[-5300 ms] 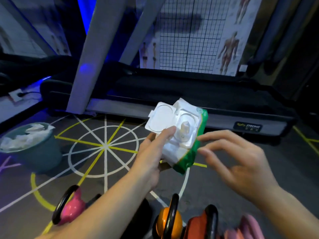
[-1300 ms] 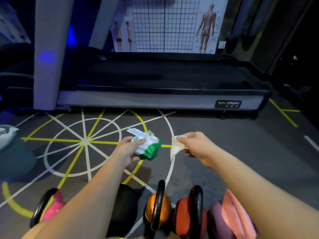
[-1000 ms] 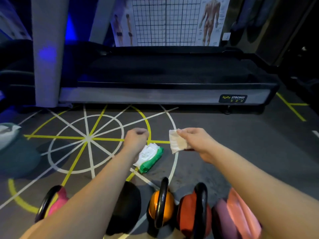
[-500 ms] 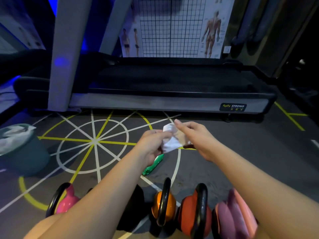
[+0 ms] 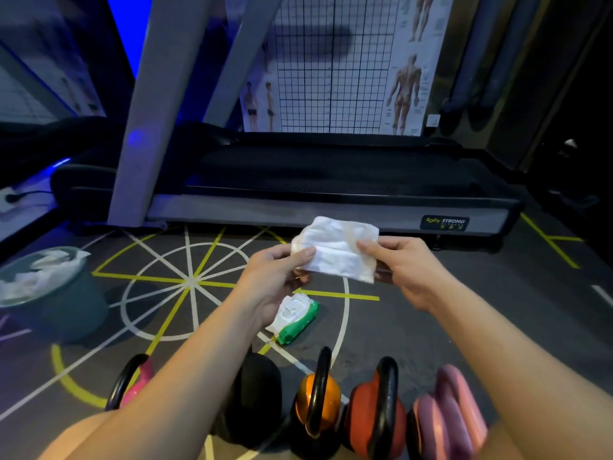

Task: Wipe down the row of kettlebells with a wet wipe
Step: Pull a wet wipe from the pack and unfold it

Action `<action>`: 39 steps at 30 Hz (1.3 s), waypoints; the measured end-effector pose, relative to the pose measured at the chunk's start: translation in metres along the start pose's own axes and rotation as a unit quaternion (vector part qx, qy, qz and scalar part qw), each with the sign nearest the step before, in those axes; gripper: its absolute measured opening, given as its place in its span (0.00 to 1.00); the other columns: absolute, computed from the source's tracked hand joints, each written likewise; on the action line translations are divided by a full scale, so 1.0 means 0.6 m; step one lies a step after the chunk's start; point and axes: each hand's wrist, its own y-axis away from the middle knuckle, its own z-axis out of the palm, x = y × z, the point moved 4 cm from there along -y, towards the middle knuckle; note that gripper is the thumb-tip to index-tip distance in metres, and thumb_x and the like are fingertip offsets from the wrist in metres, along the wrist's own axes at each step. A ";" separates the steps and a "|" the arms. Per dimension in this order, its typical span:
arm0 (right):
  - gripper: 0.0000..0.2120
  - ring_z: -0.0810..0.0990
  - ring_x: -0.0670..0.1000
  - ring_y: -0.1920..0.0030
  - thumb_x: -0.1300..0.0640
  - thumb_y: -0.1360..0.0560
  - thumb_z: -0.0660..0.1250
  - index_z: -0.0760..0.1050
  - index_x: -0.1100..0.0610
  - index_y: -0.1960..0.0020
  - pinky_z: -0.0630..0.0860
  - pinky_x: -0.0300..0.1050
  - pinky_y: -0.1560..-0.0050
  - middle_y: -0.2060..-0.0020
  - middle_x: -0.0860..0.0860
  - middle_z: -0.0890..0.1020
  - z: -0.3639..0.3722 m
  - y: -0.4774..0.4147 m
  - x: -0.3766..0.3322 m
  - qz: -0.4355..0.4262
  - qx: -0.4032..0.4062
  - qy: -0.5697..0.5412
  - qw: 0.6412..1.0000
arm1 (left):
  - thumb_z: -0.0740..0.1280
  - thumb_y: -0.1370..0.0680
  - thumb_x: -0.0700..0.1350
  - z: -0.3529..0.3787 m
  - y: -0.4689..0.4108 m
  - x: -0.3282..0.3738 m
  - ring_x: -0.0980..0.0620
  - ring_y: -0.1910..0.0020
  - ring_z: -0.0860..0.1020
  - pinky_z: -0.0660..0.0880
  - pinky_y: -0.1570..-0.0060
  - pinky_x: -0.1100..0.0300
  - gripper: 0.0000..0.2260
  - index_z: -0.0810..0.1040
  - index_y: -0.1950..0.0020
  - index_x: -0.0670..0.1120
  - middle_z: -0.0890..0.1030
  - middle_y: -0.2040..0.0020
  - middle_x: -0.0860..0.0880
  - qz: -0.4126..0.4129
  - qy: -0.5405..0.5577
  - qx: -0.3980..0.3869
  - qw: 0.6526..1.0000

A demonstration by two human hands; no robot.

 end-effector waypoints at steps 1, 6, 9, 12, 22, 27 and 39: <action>0.12 0.81 0.50 0.62 0.53 0.29 0.76 0.85 0.62 0.53 0.78 0.39 0.63 0.59 0.55 0.85 0.002 0.004 -0.001 0.009 -0.003 0.007 1.000 | 0.75 0.25 0.42 -0.002 0.002 0.003 0.49 0.57 0.81 0.79 0.56 0.57 0.11 0.84 0.46 0.38 0.86 0.53 0.43 0.003 0.008 0.011 1.000; 0.21 0.86 0.53 0.58 0.53 0.38 0.79 0.83 0.62 0.49 0.81 0.45 0.61 0.55 0.56 0.87 0.031 0.024 -0.009 0.003 -0.002 -0.005 1.000 | 0.77 0.25 0.50 -0.011 0.021 0.009 0.57 0.53 0.81 0.78 0.57 0.59 0.17 0.75 0.41 0.51 0.81 0.47 0.51 0.107 -0.211 0.158 0.959; 0.20 0.86 0.57 0.58 0.49 0.38 0.80 0.83 0.60 0.51 0.83 0.53 0.55 0.56 0.57 0.86 0.039 0.024 -0.016 -0.018 0.023 -0.014 0.999 | 0.74 0.24 0.55 0.007 0.033 0.020 0.57 0.52 0.81 0.80 0.54 0.56 0.12 0.79 0.45 0.52 0.82 0.49 0.51 0.183 -0.215 0.125 0.951; 0.20 0.83 0.56 0.61 0.44 0.33 0.77 0.82 0.60 0.51 0.80 0.51 0.57 0.62 0.57 0.85 0.062 0.024 -0.009 -0.015 0.020 0.030 0.999 | 0.73 0.23 0.53 0.041 0.041 0.018 0.52 0.54 0.85 0.80 0.54 0.58 0.12 0.84 0.47 0.45 0.86 0.53 0.46 0.157 -0.188 -0.020 0.969; 0.32 0.83 0.60 0.61 0.30 0.28 0.63 0.75 0.59 0.43 0.81 0.49 0.60 0.54 0.63 0.84 0.102 0.014 -0.015 0.079 -0.032 -0.195 0.977 | 0.71 0.20 0.41 0.024 0.024 0.030 0.51 0.60 0.83 0.82 0.58 0.56 0.06 0.82 0.49 0.38 0.85 0.57 0.42 0.175 -0.079 0.050 0.980; 0.21 0.86 0.56 0.52 0.47 0.24 0.72 0.77 0.61 0.40 0.82 0.49 0.52 0.50 0.57 0.86 0.085 -0.004 -0.004 0.071 0.028 -0.194 0.978 | 0.61 0.15 0.47 -0.035 -0.003 0.047 0.48 0.50 0.84 0.84 0.53 0.48 0.05 0.73 0.46 0.45 0.85 0.49 0.45 0.197 0.036 0.225 0.953; 0.09 0.84 0.55 0.50 0.51 0.25 0.73 0.77 0.55 0.55 0.79 0.50 0.46 0.54 0.53 0.85 0.009 -0.056 0.099 0.086 0.276 -0.097 0.952 | 0.61 0.16 0.51 -0.137 -0.029 0.099 0.49 0.66 0.75 0.71 0.62 0.58 0.15 0.71 0.60 0.46 0.75 0.68 0.51 0.174 -0.072 0.348 0.918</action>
